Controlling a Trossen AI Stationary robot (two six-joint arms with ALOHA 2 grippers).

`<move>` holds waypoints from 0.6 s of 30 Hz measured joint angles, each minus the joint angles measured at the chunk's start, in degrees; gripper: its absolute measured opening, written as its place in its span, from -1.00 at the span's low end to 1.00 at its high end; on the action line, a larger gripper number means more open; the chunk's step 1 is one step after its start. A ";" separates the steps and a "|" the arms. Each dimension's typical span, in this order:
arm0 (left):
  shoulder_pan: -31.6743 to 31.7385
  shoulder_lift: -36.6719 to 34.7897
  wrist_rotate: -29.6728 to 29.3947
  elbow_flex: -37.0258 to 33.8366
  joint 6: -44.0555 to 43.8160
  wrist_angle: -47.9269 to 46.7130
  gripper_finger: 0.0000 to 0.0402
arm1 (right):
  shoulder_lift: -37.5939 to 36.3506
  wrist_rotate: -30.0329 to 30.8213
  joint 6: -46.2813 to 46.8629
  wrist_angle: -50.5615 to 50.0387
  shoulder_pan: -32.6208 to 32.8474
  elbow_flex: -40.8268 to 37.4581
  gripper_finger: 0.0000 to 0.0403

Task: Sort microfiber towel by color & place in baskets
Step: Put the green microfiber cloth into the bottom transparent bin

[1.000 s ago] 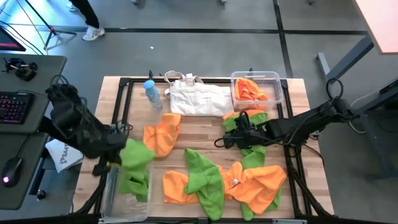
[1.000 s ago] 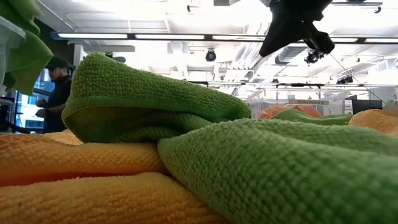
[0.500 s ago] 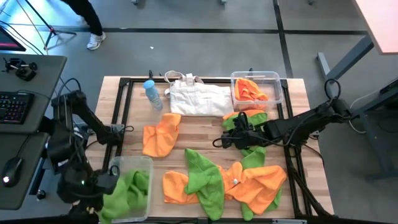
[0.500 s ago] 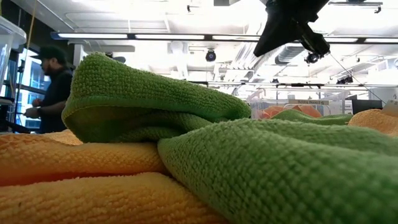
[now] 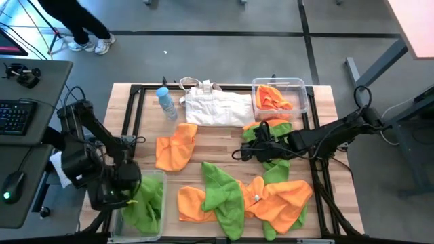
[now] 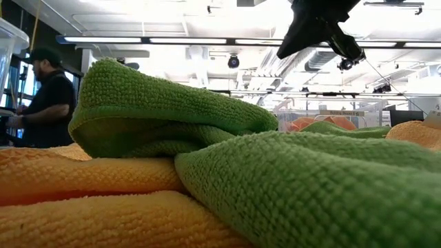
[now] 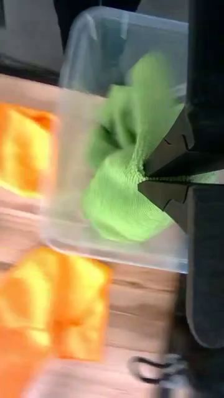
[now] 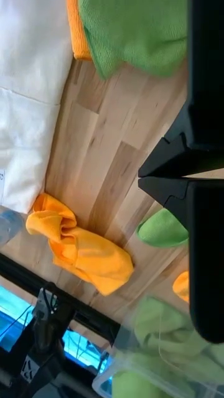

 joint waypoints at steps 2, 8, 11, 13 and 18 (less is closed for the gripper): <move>1.16 0.63 1.01 0.02 4.46 1.60 -1.00 | 0.00 -0.02 -0.02 0.38 0.00 0.00 -1.00; 2.83 2.91 6.13 -3.88 10.14 1.08 -1.00 | -0.02 -0.09 -0.03 0.45 0.00 0.00 -1.00; 2.78 2.87 7.90 -10.15 10.48 4.19 -1.00 | -0.02 -0.11 -0.09 0.47 0.00 0.00 -1.00; 2.78 2.51 9.48 -14.60 10.29 7.89 -1.00 | -0.02 -0.15 -0.11 0.49 0.00 0.00 -1.00; 2.61 1.73 10.38 -23.91 10.07 21.23 -1.00 | -0.02 -0.21 -0.26 0.48 0.00 0.00 -1.00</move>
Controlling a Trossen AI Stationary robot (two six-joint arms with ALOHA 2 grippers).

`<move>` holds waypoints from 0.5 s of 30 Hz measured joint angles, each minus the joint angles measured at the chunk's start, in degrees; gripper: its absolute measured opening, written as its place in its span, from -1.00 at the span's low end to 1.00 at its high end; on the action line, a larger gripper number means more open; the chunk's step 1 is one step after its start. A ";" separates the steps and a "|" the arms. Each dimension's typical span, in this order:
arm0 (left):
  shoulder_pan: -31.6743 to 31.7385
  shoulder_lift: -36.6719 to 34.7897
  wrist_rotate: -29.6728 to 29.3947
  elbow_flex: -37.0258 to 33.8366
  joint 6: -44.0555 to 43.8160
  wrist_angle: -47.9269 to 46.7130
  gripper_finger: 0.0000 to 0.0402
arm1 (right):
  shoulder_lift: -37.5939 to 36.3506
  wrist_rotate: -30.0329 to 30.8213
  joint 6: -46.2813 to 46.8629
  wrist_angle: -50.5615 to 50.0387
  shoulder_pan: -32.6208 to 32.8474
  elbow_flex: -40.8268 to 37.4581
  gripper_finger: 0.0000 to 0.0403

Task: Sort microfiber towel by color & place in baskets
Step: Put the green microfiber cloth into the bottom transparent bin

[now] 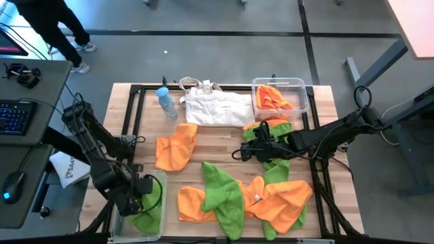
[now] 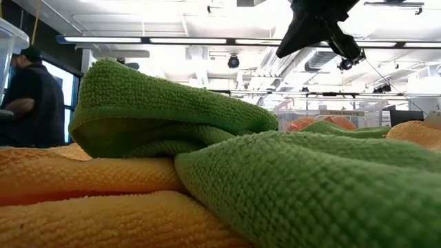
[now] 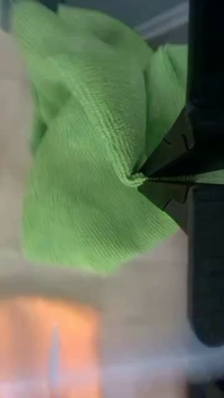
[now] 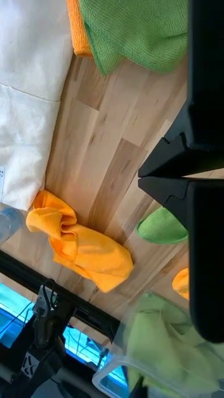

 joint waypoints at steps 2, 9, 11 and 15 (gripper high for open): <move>0.00 -0.13 0.18 -2.77 -0.05 4.65 -1.00 | 0.00 -0.01 0.17 0.00 0.00 0.00 -1.00; 0.03 -0.49 -0.33 -9.60 -3.46 13.75 -1.00 | 0.00 -0.03 0.25 0.02 0.00 0.00 -1.00; 0.05 -0.19 -0.54 -9.57 -4.72 13.84 -1.00 | 0.00 -0.03 0.26 0.12 0.00 0.00 -1.00; 0.55 0.04 0.64 -9.92 -6.88 14.04 -0.93 | -0.02 -0.03 0.26 0.25 0.00 0.00 -1.00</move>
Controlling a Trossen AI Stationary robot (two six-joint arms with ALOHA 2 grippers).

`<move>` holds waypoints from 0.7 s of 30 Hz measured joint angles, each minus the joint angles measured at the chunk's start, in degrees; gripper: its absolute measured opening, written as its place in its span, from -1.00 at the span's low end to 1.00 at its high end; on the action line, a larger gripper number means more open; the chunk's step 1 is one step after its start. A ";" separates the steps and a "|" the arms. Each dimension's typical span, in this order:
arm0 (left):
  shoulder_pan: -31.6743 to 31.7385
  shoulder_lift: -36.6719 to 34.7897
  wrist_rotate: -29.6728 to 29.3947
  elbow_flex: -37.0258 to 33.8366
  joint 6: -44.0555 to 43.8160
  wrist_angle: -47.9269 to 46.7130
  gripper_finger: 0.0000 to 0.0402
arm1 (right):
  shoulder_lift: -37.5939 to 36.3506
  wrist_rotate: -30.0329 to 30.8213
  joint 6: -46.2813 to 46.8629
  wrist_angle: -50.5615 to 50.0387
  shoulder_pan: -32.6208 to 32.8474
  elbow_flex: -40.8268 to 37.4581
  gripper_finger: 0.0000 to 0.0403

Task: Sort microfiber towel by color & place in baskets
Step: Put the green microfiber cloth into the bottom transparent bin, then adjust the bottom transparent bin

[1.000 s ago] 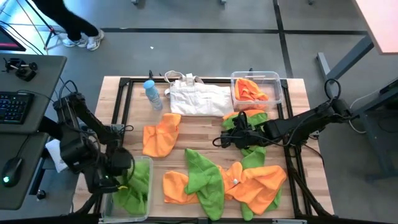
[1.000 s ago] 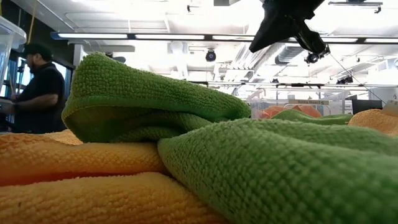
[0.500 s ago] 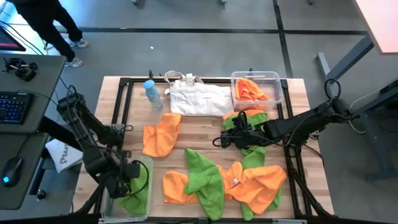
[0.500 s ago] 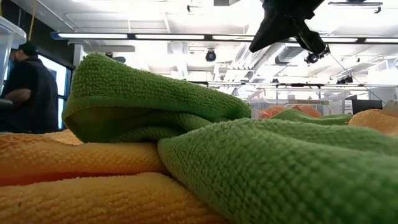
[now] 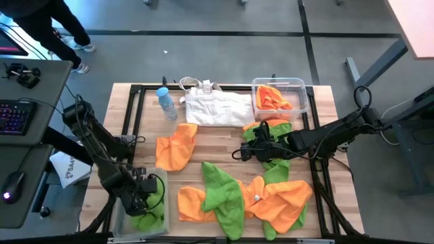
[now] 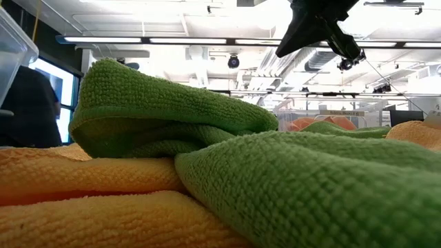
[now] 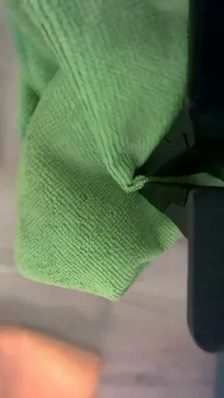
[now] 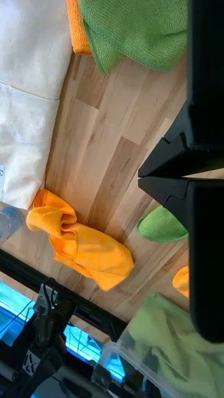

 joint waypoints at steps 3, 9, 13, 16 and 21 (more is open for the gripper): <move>-0.02 0.00 1.17 0.06 -1.16 0.24 -0.82 | 0.00 -0.02 0.00 0.00 0.00 0.00 -1.00; 0.00 0.05 4.70 0.80 -1.79 -0.44 -0.52 | 0.00 -0.02 -0.01 -0.04 0.00 0.00 -1.00; 0.00 0.07 7.10 3.26 -1.43 -1.81 -0.41 | 0.00 -0.02 -0.33 -0.05 0.00 0.00 -1.00; 0.00 0.02 7.05 6.37 -1.65 -6.71 -0.40 | 0.00 -0.02 -0.39 -0.07 -0.15 0.00 -1.00; 0.00 -0.02 6.88 11.07 -2.21 -19.34 -0.39 | 0.00 -0.02 -0.46 -0.09 -0.42 0.00 -1.00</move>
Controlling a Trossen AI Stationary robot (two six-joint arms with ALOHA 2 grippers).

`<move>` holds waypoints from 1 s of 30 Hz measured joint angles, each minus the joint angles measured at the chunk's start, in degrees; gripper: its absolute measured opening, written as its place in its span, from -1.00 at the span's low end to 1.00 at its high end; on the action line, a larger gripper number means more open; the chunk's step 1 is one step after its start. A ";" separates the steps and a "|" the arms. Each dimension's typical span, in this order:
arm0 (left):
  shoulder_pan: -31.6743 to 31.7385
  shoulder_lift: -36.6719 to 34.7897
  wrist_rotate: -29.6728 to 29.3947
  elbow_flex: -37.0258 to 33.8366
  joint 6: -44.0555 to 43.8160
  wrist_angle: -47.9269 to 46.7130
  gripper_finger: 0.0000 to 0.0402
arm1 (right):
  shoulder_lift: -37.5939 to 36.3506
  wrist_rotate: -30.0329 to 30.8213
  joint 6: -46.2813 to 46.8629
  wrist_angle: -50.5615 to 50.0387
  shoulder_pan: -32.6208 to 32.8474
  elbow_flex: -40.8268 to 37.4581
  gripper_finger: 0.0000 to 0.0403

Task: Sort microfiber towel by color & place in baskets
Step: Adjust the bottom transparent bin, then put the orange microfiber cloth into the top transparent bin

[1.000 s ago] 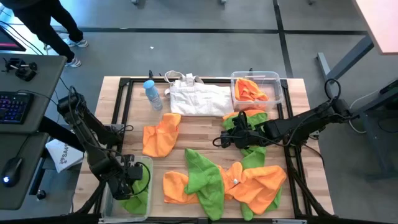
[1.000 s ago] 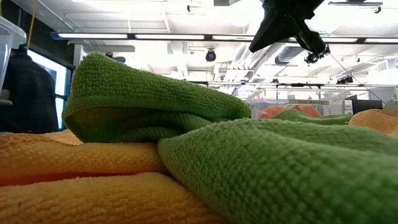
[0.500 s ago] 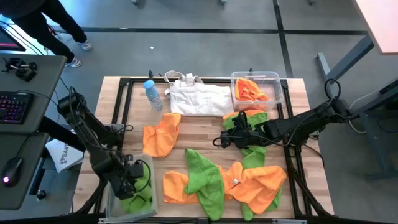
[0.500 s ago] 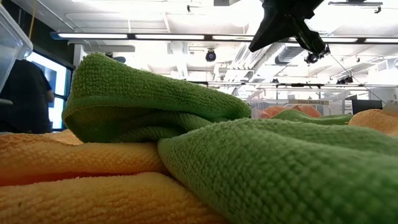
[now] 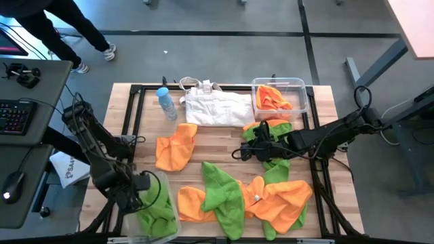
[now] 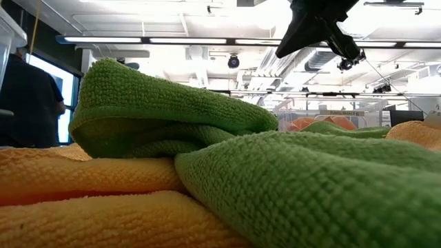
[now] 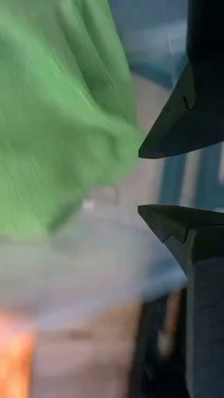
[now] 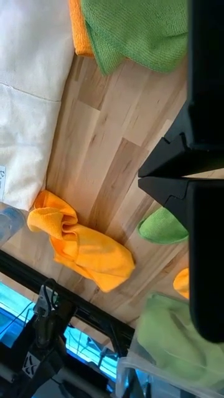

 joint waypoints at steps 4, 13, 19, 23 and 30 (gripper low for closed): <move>0.00 -0.02 0.01 1.40 -0.45 -8.93 -0.39 | 0.00 0.00 0.00 -0.01 0.00 0.00 -1.00; 0.00 -0.40 -3.45 5.83 -0.94 -18.03 -0.39 | 0.00 -0.34 -0.02 -0.70 0.04 0.00 -1.00; 0.00 -2.44 -3.90 9.79 -0.79 -18.09 -0.39 | 0.00 -0.41 -1.07 -0.70 0.04 0.00 -1.00; 0.00 -4.61 -6.05 12.98 -1.04 -18.13 -0.39 | 0.00 -0.42 -1.07 -0.80 0.04 0.00 -1.00; 0.00 -8.85 -18.00 16.35 -1.01 -18.13 -0.39 | 0.00 -0.90 -1.09 -1.78 0.04 0.00 -1.00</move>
